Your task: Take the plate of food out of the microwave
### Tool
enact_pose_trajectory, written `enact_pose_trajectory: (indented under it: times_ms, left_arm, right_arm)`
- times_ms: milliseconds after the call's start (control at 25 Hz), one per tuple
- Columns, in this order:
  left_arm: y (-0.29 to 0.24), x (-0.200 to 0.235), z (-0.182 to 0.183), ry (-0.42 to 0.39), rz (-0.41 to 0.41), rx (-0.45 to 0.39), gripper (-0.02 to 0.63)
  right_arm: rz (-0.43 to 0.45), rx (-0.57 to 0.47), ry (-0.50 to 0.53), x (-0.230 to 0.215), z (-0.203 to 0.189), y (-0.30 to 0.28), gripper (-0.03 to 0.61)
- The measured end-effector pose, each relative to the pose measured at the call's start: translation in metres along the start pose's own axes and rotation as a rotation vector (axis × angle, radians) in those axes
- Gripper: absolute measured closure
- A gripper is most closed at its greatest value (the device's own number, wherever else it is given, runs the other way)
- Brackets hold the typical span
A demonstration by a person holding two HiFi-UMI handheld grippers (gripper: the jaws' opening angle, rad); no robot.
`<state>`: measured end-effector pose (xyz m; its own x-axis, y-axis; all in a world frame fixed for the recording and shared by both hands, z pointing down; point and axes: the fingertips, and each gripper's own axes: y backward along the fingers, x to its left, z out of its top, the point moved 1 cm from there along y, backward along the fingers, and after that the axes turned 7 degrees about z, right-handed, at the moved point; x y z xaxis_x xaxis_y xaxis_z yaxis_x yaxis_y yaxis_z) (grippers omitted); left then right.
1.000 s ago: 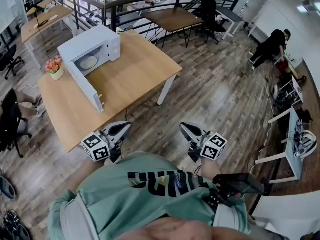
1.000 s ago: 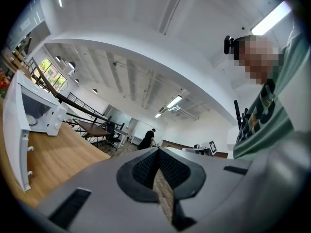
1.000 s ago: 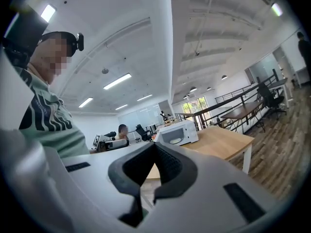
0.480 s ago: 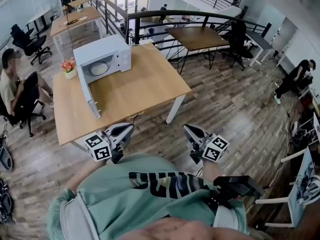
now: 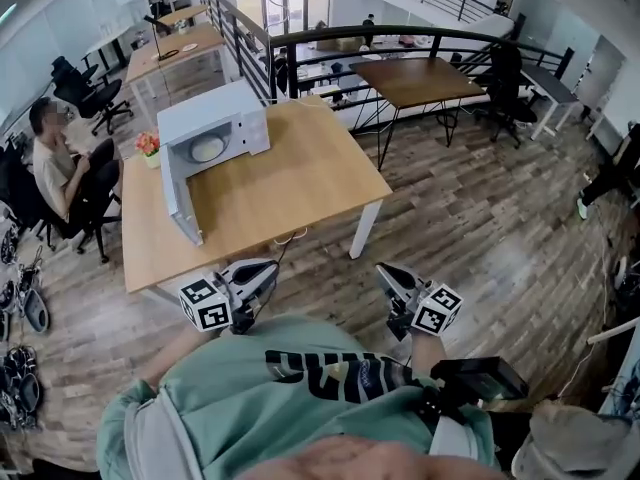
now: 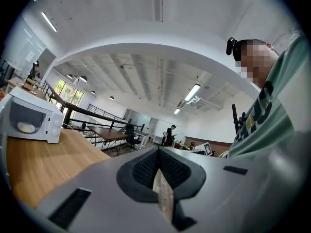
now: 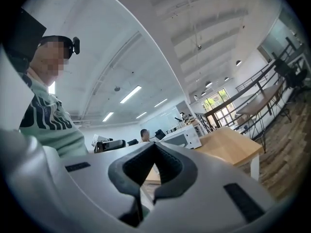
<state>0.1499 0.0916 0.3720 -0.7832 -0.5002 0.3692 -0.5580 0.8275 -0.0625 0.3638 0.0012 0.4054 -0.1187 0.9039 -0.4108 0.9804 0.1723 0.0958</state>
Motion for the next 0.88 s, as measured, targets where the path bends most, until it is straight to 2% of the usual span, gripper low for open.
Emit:
enact_pose_trajectory:
  times_ms: [160, 280, 520, 680, 800, 880]
  left_arm:
    - [-0.024, 0.005, -0.003, 0.008, -0.027, 0.018, 0.611]
    - [-0.041, 0.015, -0.007, 0.025, -0.061, 0.023, 0.611]
    - [-0.068, 0.067, 0.004, 0.065, -0.142, 0.010, 0.611]
    - [-0.079, 0.118, 0.029, 0.059, -0.196, -0.027, 0.611]
    - [-0.079, 0.155, 0.056, 0.014, -0.216, -0.052, 0.611]
    - [-0.074, 0.183, 0.073, 0.012, -0.208, -0.071, 0.611]
  right_arm:
    - [-0.020, 0.004, -0.011, -0.017, -0.006, 0.008, 0.572]
    - [-0.071, 0.010, -0.026, -0.028, -0.003, 0.011, 0.572]
    - [-0.159, 0.029, 0.008, -0.057, 0.012, -0.013, 0.572]
    - [-0.194, 0.051, 0.021, -0.076, 0.020, -0.063, 0.572]
    - [-0.181, 0.083, 0.069, -0.087, 0.040, -0.116, 0.572]
    - [-0.168, 0.091, 0.089, -0.097, 0.056, -0.155, 0.572]
